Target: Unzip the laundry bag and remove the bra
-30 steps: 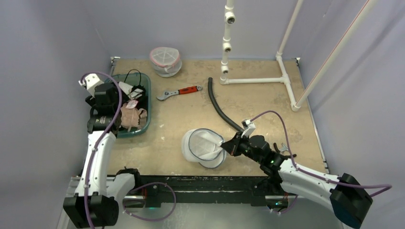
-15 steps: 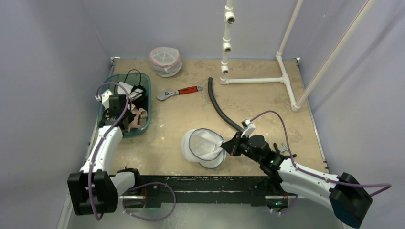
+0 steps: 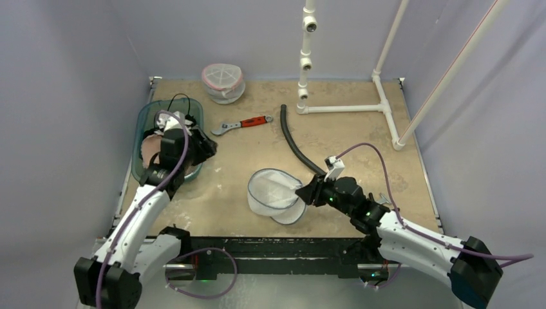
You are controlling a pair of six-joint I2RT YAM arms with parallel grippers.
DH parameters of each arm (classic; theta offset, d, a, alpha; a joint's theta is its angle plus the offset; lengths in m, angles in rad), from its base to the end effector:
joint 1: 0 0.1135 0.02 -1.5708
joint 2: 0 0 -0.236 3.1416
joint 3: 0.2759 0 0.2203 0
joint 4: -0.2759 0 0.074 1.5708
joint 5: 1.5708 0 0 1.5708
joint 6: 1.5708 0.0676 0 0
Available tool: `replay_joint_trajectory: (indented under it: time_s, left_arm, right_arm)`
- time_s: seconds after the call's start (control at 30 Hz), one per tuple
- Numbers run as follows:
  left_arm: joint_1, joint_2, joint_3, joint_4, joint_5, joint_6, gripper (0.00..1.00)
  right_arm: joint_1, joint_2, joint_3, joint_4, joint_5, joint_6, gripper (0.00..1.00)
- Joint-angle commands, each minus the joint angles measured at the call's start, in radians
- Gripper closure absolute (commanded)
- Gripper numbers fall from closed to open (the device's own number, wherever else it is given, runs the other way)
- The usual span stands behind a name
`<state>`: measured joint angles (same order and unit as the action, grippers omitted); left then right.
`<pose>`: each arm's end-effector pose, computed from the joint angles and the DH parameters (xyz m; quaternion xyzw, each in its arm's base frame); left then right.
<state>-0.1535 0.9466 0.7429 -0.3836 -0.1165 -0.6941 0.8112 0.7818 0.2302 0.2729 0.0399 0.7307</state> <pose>0.2179 -0.0258 0.2427 -0.2615 0.8407 -0.1471 0.4508 0.1401 0.1436 0.1809 -0.0201 0.7981 0.4080 0.4428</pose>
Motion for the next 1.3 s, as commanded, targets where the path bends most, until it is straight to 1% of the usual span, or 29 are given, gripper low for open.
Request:
replay_joint_trajectory:
  time_s: [0.0,0.1,0.17,0.27,0.4,0.5,0.6,0.67,0.73,0.87,0.9,0.97,1.07,1.17,1.27]
  left_arm:
    - [-0.178,-0.084,-0.034,0.106,0.152,-0.052,0.39]
    - [-0.292,-0.106,-0.095,0.167,0.171,-0.101,0.33]
    - [-0.34,-0.098,-0.122,0.193,0.172,-0.119,0.3]
    - [-0.379,-0.038,-0.153,0.239,0.184,-0.125,0.29]
    - [-0.399,0.049,-0.181,0.282,0.233,-0.129,0.29]
    - [-0.417,0.092,-0.218,0.338,0.273,-0.126,0.31]
    - [-0.431,0.134,-0.241,0.366,0.294,-0.118,0.4]
    - [-0.435,0.149,-0.264,0.412,0.317,-0.117,0.56]
    - [-0.441,0.144,-0.282,0.44,0.326,-0.124,0.74]
    - [-0.441,0.08,-0.291,0.436,0.306,-0.109,0.97]
    - [-0.441,0.061,-0.287,0.428,0.299,-0.1,1.0]
    - [-0.442,0.028,-0.281,0.41,0.28,-0.079,1.0]
    - [-0.441,-0.024,-0.283,0.412,0.274,-0.056,1.0]
    - [-0.442,-0.06,-0.293,0.417,0.269,-0.041,1.0]
    - [-0.441,-0.085,-0.3,0.415,0.268,-0.024,1.0]
  right_arm:
    - [-0.002,-0.003,0.088,-0.089,0.046,-0.039,0.56]
    - [-0.002,0.002,0.108,-0.101,0.058,-0.047,0.54]
    - [-0.002,0.026,0.126,-0.109,0.065,-0.056,0.55]
    - [-0.001,0.064,0.152,-0.129,0.066,-0.065,0.53]
    - [-0.003,0.094,0.161,-0.136,0.067,-0.067,0.52]
    - [0.0,0.113,0.165,-0.143,0.06,-0.067,0.47]
    - [-0.001,0.117,0.171,-0.15,0.056,-0.069,0.38]
    - [-0.001,0.12,0.184,-0.173,0.072,-0.067,0.35]
    - [0.0,0.121,0.203,-0.213,0.088,-0.069,0.35]
    - [-0.001,0.069,0.212,-0.282,0.112,-0.046,0.34]
    - [-0.001,0.051,0.204,-0.296,0.116,-0.034,0.34]
    - [-0.004,0.025,0.173,-0.303,0.08,0.03,0.33]
    - [-0.007,0.029,0.141,-0.218,0.02,0.069,0.32]
    - [-0.007,0.118,0.142,-0.122,-0.03,0.086,0.31]
    - [-0.008,0.216,0.152,-0.045,-0.037,0.082,0.31]
